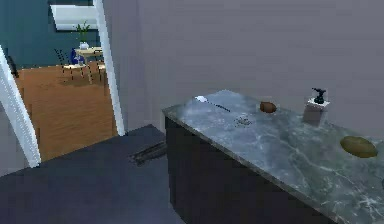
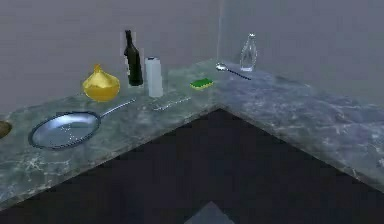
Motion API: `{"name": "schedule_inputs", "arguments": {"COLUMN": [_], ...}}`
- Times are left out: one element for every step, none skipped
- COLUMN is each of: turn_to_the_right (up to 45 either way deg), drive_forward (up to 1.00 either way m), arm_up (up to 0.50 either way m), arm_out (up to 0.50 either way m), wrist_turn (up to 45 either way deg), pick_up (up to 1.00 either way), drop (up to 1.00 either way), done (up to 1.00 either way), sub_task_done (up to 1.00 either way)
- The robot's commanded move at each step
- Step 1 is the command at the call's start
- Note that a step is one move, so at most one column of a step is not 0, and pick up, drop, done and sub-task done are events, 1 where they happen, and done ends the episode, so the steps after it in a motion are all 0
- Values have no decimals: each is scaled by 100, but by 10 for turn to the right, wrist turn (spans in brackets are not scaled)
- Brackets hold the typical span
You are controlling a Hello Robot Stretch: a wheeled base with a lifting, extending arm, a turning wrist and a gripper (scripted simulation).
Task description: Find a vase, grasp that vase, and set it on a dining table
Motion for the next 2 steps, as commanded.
{"name": "schedule_inputs", "arguments": {"turn_to_the_right": [-210, 450], "drive_forward": [0, 0], "arm_up": [0, 0], "arm_out": [0, 0], "wrist_turn": [0, 0], "pick_up": [0, 0], "drop": [0, 0], "done": [0, 0], "sub_task_done": [0, 0]}}
